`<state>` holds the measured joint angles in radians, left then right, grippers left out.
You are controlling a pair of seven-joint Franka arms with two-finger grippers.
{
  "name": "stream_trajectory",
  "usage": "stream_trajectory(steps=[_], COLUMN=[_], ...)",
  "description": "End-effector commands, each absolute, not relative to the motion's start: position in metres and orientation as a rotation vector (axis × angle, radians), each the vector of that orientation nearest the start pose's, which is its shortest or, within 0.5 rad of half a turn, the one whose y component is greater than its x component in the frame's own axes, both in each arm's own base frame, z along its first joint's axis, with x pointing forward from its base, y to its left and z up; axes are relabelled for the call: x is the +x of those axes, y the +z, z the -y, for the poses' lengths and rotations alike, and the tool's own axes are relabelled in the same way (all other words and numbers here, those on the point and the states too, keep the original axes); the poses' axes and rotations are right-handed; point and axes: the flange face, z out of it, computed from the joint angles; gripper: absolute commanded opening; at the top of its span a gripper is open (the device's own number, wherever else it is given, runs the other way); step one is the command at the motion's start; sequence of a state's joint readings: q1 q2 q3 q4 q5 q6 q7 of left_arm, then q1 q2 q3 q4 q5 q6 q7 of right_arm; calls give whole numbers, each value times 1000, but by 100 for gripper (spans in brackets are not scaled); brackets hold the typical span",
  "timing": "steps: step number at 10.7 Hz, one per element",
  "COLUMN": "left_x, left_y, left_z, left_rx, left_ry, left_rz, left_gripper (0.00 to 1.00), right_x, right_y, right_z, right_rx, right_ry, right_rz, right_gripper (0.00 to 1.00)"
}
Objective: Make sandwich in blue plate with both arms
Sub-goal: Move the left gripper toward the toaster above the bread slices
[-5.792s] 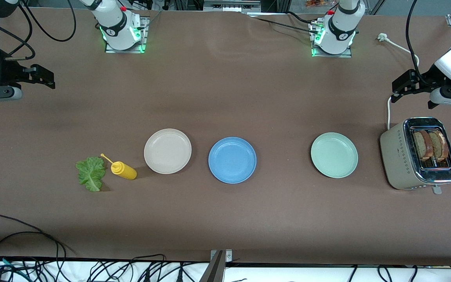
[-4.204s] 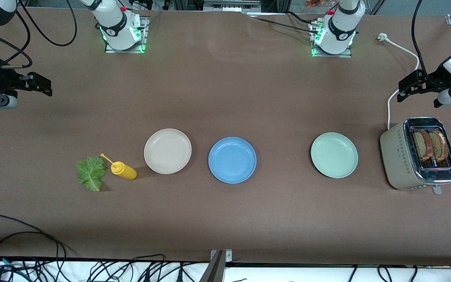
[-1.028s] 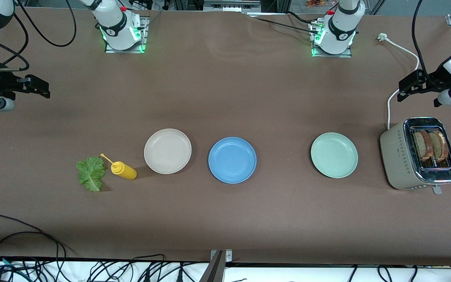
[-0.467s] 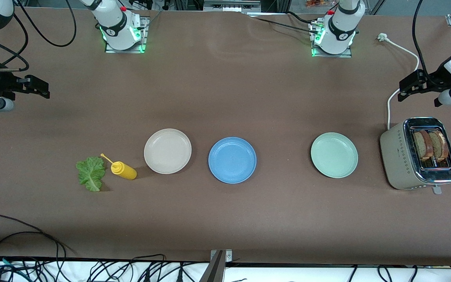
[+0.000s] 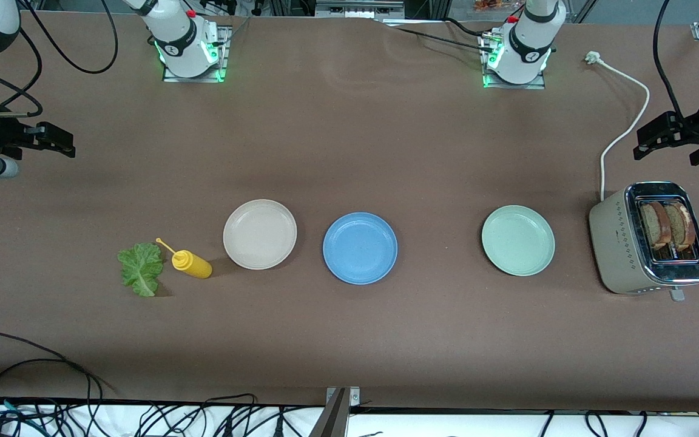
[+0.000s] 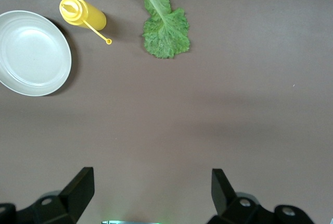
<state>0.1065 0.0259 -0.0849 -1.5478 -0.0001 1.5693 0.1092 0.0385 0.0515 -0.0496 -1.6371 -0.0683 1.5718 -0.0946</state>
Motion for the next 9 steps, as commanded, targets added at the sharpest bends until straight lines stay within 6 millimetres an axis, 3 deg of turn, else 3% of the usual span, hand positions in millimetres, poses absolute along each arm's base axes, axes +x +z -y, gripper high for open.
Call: stream_trajectory(steps=[1,9], left_x=[562,562], left_y=[623,623], left_z=[-22,-24], left_rx=[-3120,-3120], left_ry=[17,14], left_rz=[-155,-151], left_gripper=[100,100], right_x=[568,568], right_y=[570,580], right_z=[12,12], right_rx=[-3177,-3098], right_ry=[172,144], right_rz=[116,86], right_gripper=[100,100])
